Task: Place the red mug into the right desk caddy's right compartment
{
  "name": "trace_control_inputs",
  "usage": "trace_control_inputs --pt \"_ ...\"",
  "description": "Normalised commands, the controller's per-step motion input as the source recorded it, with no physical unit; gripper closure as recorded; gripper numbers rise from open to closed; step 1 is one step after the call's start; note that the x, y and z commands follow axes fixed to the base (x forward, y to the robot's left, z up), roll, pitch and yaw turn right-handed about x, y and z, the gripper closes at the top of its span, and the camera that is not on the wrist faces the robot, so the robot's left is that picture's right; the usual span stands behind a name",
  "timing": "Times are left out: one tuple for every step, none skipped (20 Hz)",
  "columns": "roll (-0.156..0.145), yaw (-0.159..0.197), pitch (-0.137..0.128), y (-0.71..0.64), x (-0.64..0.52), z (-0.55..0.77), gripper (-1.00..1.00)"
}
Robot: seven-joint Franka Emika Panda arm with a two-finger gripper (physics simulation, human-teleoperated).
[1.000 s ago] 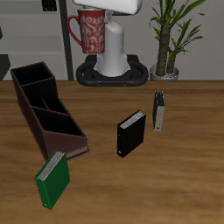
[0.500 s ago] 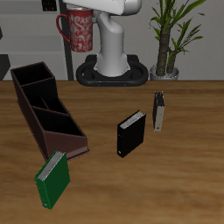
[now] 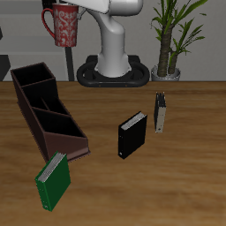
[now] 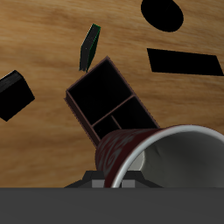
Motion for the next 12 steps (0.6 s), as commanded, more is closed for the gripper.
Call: trace_control_inputs --pt "-0.009 -0.018 -0.01 -0.42 -0.18 0.02 1.0" --pt "-0.079 -0.038 -0.003 -0.58 -0.19 0.04 1.0" --pt "-0.029 -0.018 0.007 -0.28 -0.11 0.02 1.0" --pt "-0.018 0.032 -0.014 -0.36 -0.11 0.01 1.0" --pt "-0.085 -0.041 0.027 -0.35 -0.1 -0.02 1.0" --pt "0.002 -0.007 -0.024 -0.31 -0.19 -0.02 1.0" --pt "0.022 0.004 0.008 -0.27 -0.09 -0.09 1.0" --pt "-0.038 -0.081 0.028 -0.32 -0.03 -0.16 1.0" --pt "0.047 -0.026 0.068 -0.17 -0.03 -0.21 1.0" --pt "0.0 0.017 0.012 -0.14 -0.05 -0.19 1.0" --pt "0.043 0.005 0.061 -0.13 -0.02 -0.23 1.0" --pt "0.05 -0.016 0.06 -0.21 -0.05 -0.23 1.0"
